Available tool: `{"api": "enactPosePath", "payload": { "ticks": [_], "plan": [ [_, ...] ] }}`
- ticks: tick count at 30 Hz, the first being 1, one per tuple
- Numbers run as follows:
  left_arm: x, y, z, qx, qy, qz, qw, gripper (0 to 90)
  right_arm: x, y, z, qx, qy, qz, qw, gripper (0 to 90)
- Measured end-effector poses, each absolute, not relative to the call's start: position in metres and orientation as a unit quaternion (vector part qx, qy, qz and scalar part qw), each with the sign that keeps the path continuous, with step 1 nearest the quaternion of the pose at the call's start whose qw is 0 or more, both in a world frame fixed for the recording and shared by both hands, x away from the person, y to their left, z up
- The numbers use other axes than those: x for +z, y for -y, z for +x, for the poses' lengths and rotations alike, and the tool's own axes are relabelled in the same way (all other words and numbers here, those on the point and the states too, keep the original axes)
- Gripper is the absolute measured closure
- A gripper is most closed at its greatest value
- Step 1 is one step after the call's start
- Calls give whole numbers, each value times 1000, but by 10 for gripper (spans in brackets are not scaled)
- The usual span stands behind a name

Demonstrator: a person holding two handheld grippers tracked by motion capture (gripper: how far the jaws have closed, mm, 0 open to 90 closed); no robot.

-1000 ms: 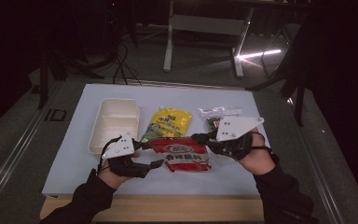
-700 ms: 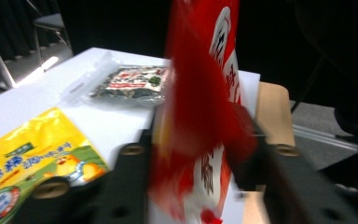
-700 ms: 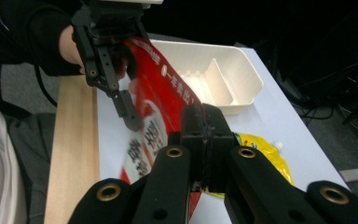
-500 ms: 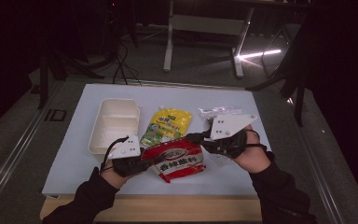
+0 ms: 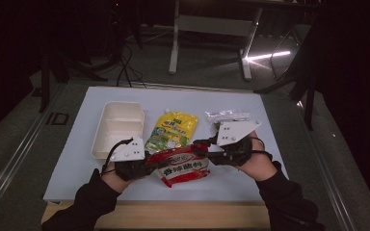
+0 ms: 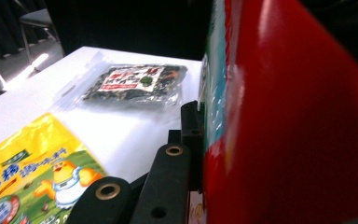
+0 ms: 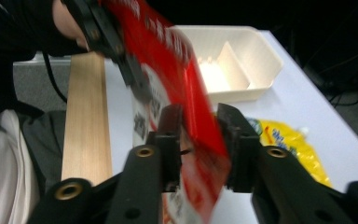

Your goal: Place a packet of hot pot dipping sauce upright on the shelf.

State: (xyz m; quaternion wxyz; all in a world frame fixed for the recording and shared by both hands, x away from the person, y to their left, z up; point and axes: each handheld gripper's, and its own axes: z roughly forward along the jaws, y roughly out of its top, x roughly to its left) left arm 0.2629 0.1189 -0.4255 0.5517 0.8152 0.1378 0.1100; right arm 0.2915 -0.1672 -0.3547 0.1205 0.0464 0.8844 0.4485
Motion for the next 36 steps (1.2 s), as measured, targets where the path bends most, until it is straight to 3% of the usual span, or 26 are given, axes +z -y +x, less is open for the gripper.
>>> {"api": "enactPosePath", "payload": {
  "ticks": [12, 18, 22, 30, 32, 36],
  "plan": [
    [-419, -117, 262, 105, -134, 809, 562, 900, -384, 173, 306, 431, -895, 68, 87, 694],
    [-421, -118, 264, 104, -142, 808, 562, 900, -390, 172, 310, 429, -898, 61, 73, 755],
    [-423, -118, 265, 108, -148, 809, 558, 900, -390, 169, 309, 411, -908, 46, 65, 880],
    [-424, -121, 267, 98, -155, 805, 564, 900, -389, 167, 305, 400, -913, 38, 67, 899],
    [-423, -121, 266, 97, -155, 802, 569, 878, -386, 167, 303, 403, -912, 36, 70, 899],
    [-422, -125, 265, 106, -169, 795, 572, 688, -378, 170, 300, 413, -907, 31, 74, 900]
  ]
}}
